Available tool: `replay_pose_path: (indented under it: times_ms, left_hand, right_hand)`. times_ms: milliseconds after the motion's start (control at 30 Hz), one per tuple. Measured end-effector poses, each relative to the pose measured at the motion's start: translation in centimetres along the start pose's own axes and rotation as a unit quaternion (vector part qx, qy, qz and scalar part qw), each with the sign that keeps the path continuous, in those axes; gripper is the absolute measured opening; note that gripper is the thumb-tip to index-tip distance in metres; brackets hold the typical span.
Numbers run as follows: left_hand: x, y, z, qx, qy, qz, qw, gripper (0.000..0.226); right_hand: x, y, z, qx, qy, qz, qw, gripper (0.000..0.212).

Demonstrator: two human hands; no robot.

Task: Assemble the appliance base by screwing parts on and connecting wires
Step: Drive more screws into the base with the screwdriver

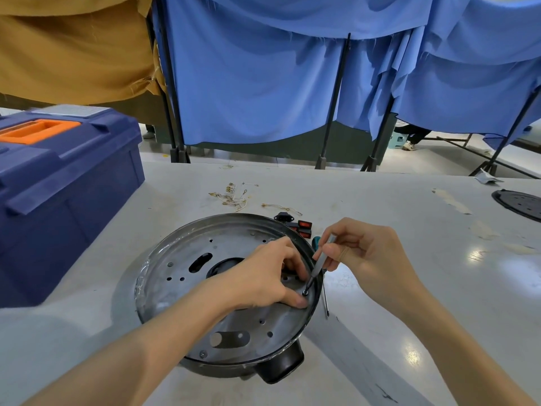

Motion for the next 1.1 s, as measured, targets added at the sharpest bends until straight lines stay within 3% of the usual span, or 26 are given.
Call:
replay_pose_path:
  times_ms: [100, 200, 367, 600, 733, 900, 1100]
  left_hand:
    - [-0.1, 0.0, 0.1, 0.007, 0.006, 0.003, 1.0, 0.03]
    - [-0.1, 0.0, 0.0, 0.011, 0.01, 0.005, 1.0, 0.031]
    - [0.0, 0.0, -0.3, 0.015, 0.002, 0.004, 1.0, 0.033]
    - [0.3, 0.0, 0.3, -0.004, -0.003, -0.002, 1.0, 0.031]
    - [0.8, -0.1, 0.4, 0.011, -0.005, 0.002, 1.0, 0.043]
    - [1.1, -0.3, 2.3, 0.129, 0.084, 0.003, 0.988, 0.017]
    - [0.4, -0.8, 1.5, 0.129, 0.053, 0.029, 0.99, 0.008]
  right_hand:
    - [0.1, 0.3, -0.9, 0.041, -0.02, -0.037, 0.998, 0.011]
    - [0.0, 0.0, -1.5, 0.095, -0.025, -0.062, 0.993, 0.023]
    - [-0.3, 0.5, -2.4, 0.124, -0.046, -0.084, 0.988, 0.008]
    - [0.1, 0.8, -2.0, 0.105, -0.049, -0.007, 0.993, 0.027]
    - [0.6, 1.0, -1.3, 0.088, -0.017, 0.037, 0.995, 0.028]
    - [0.7, 1.1, -1.2, 0.123, 0.006, 0.073, 0.99, 0.026]
    - [-1.0, 1.5, -2.8, 0.17, 0.001, -0.013, 0.985, 0.01]
Point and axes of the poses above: each hand's wrist, its own x-axis away from the middle knuckle, its own y-axis out of the palm, z = x × y, the point moved 7 cm from there along -x, towards the middle knuckle, and after that the axes turned 8 degrees about -z, right-handed, at the moved point
